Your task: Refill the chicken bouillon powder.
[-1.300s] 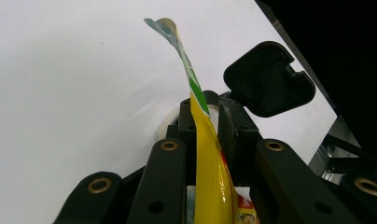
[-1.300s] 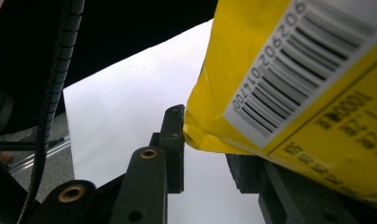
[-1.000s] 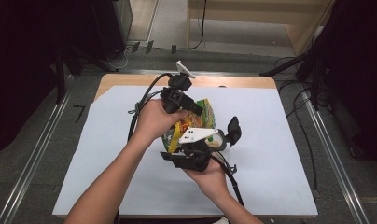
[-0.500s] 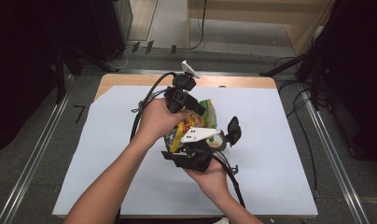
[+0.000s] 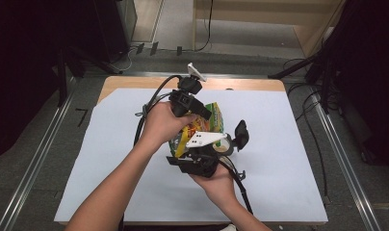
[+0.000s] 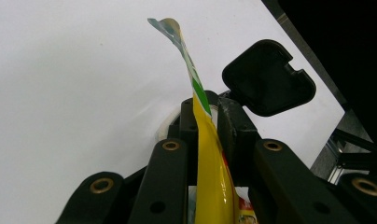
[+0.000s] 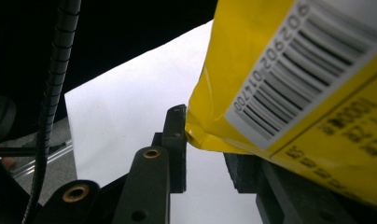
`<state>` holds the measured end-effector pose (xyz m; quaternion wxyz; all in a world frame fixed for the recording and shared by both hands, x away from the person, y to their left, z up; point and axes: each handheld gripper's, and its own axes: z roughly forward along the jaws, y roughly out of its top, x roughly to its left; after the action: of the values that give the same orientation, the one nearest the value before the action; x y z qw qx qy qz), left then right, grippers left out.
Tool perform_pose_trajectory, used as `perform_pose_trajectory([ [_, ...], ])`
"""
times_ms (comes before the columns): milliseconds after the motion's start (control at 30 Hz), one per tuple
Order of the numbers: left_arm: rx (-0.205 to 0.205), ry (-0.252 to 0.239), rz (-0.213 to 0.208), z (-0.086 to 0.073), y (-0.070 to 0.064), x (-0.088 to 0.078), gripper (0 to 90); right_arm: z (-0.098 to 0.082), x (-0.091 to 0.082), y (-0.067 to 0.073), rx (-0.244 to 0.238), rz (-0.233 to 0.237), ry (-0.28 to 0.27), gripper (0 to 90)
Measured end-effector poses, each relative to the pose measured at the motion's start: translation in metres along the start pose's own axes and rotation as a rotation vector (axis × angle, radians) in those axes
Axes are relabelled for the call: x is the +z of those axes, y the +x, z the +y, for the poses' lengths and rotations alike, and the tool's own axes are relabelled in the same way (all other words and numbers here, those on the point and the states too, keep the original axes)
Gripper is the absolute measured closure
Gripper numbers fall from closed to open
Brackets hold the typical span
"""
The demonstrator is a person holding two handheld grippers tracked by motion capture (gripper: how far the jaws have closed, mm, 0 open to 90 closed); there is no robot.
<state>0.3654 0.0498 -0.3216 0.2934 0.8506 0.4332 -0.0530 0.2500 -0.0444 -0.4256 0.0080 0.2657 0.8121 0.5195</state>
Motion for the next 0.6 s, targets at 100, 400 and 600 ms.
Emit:
perform_pose_trajectory([
  [100, 0.001, -0.005, -0.003, 0.0003, -0.0008, 0.0003, 80.7, 0.0000, -0.0001, -0.0002, 0.001, 0.004, 0.000, 74.2],
  [400, 0.004, -0.003, -0.003, 0.0004, -0.0011, 0.0007, 80.8, -0.0003, -0.0002, -0.0007, 0.007, 0.008, -0.001, 74.3],
  [600, 0.007, 0.000, -0.003, 0.0001, -0.0016, 0.0008, 80.7, -0.0004, 0.0000, -0.0008, 0.006, 0.011, 0.003, 75.0],
])
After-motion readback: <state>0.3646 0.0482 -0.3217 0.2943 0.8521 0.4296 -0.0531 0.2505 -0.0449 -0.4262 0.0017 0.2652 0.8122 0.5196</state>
